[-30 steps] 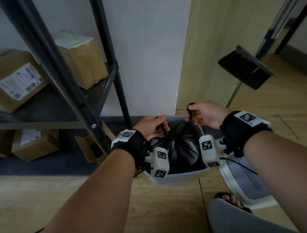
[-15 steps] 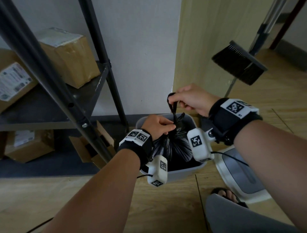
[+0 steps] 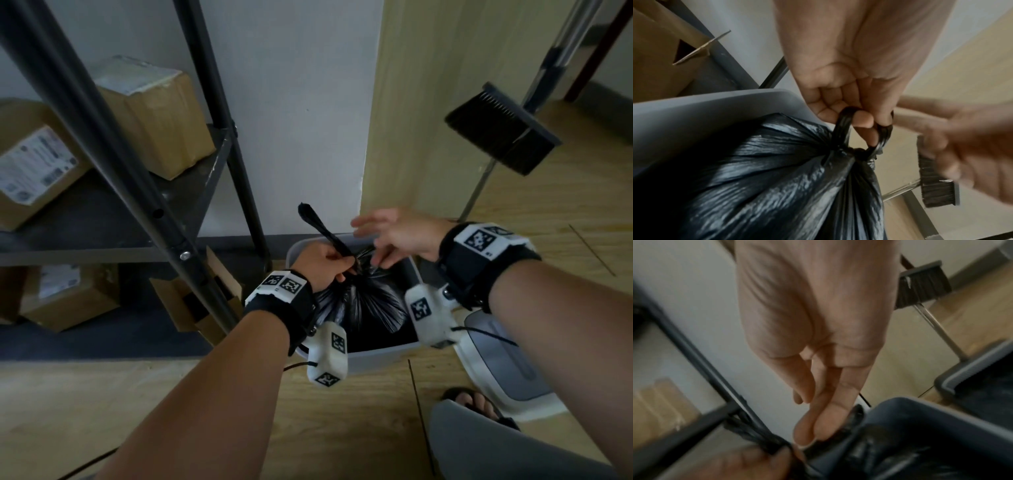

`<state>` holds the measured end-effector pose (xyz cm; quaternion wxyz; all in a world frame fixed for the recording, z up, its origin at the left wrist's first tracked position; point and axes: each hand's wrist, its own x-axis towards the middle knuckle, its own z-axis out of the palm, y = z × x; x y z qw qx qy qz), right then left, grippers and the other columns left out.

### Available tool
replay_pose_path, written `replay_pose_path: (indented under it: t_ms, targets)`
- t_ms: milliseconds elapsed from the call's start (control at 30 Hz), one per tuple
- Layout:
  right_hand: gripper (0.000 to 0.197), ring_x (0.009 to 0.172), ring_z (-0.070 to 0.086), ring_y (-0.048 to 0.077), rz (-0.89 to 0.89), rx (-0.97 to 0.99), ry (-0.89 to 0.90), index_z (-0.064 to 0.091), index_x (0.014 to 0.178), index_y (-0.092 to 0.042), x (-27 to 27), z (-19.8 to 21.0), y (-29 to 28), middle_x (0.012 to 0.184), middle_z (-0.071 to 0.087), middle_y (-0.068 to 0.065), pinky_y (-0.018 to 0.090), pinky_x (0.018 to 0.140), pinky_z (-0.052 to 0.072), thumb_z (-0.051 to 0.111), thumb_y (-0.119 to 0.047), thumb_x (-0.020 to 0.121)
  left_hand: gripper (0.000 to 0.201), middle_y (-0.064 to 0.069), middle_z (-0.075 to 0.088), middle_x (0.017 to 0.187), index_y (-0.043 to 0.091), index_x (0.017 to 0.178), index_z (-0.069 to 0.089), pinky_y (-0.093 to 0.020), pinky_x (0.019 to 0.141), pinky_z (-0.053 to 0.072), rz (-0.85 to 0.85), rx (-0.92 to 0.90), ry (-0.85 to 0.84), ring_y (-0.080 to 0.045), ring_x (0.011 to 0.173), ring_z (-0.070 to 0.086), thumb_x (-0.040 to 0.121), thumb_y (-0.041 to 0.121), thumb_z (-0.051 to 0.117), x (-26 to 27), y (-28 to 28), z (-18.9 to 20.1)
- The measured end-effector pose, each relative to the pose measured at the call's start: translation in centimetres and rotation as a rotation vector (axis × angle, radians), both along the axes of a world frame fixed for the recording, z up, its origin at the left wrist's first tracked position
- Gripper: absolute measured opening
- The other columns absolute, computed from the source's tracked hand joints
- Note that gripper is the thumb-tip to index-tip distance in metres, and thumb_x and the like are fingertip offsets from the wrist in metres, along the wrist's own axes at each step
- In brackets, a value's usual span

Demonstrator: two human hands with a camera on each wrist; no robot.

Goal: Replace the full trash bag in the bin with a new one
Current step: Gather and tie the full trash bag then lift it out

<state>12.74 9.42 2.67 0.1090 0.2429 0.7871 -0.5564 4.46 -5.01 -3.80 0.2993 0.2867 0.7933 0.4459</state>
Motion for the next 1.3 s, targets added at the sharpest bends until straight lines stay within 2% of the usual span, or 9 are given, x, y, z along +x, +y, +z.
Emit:
replay_pose_path:
  t_ms: [200,333,467,633,833,1000,1100,1200,1300]
  targets:
    - [0.043,0.086,0.066,0.019,0.120,0.072,-0.073,0.061,0.122,-0.011,0.3,-2.3,0.0,0.109,0.067,0.007,0.019,0.066,0.058,0.061,0.008,0.084,0.027,0.010,0.059,0.047,0.020,0.071,0.054,-0.016,0.050,0.044,0.048,0.076,-0.039,0.001,0.034,0.046,0.091,0.002,0.054,0.2,0.1,0.0]
    - [0.011,0.071,0.064,0.014,0.084,0.224,-0.030,0.073,0.092,-0.011,0.2,-2.7,0.0,0.079,0.070,0.004,0.019,0.066,0.056,0.073,-0.012,0.081,0.022,-0.001,0.060,0.056,0.016,0.070,0.055,-0.019,0.049,0.046,0.101,0.065,-0.059,0.001,0.033,0.049,0.089,0.004,0.057,0.2,0.4,0.2]
    - [0.013,0.059,0.057,0.010,0.093,0.312,-0.013,0.075,0.089,-0.014,-0.2,-2.9,0.0,0.067,0.066,-0.002,0.020,0.060,0.047,0.073,-0.024,0.081,0.023,-0.005,0.061,0.056,0.013,0.069,0.052,-0.025,0.050,0.053,0.257,0.135,-0.147,-0.006,0.039,0.057,0.081,0.004,0.069,0.2,0.4,0.3]
    - [0.012,0.058,0.050,0.016,0.092,0.301,-0.017,0.071,0.078,-0.017,-0.6,-3.2,-0.4,0.058,0.057,0.000,0.022,0.055,0.041,0.067,-0.024,0.086,0.022,-0.007,0.065,0.064,0.018,0.066,0.061,-0.030,0.063,0.055,0.246,0.158,-0.151,-0.017,0.054,0.061,0.072,0.003,0.076,0.1,0.0,0.7]
    - [0.017,0.057,0.052,0.013,0.122,0.317,-0.053,0.064,0.076,-0.020,-0.9,-3.3,-0.7,0.063,0.057,0.000,0.019,0.053,0.044,0.059,-0.022,0.092,0.031,0.005,0.077,0.084,0.044,0.067,0.073,-0.035,0.092,0.055,0.106,0.025,0.041,-0.011,0.085,0.072,0.054,0.017,0.077,-0.2,-0.5,0.3]
    - [0.016,0.062,0.055,0.015,0.152,0.346,-0.045,0.065,0.079,-0.016,-0.9,-3.2,-0.7,0.068,0.060,0.002,0.025,0.062,0.047,0.059,-0.023,0.092,0.021,-0.005,0.075,0.100,0.014,0.100,0.076,-0.020,0.080,0.046,-0.016,-0.114,0.265,-0.014,0.089,0.067,0.080,0.014,0.070,0.4,-0.3,1.1]
    - [0.016,0.069,0.057,0.017,0.139,0.365,-0.040,0.067,0.079,-0.016,-0.7,-3.3,-0.4,0.073,0.063,0.004,0.030,0.072,0.049,0.062,-0.026,0.089,0.022,-0.007,0.074,0.096,0.012,0.102,0.074,-0.024,0.080,0.050,-0.059,-0.201,0.141,-0.018,0.087,0.068,0.081,0.015,0.071,0.2,-0.2,1.7]
    - [0.019,0.068,0.056,0.017,0.150,0.359,-0.043,0.066,0.070,-0.020,-0.6,-3.2,-0.4,0.070,0.063,0.003,0.030,0.069,0.048,0.064,-0.026,0.088,0.006,-0.002,0.058,0.065,0.012,0.091,0.068,-0.022,0.054,0.042,-0.056,-0.267,-0.227,-0.011,0.057,0.051,0.085,0.014,0.068,0.1,-0.5,2.6]
    - [0.015,0.066,0.056,0.016,0.139,0.338,-0.037,0.069,0.075,-0.019,-0.6,-3.1,-0.5,0.072,0.064,0.005,0.026,0.064,0.048,0.065,-0.025,0.087,0.015,0.000,0.057,0.058,0.014,0.074,0.060,-0.022,0.057,0.050,0.034,-0.217,-0.449,-0.007,0.051,0.054,0.087,0.015,0.066,0.0,-0.8,2.5]
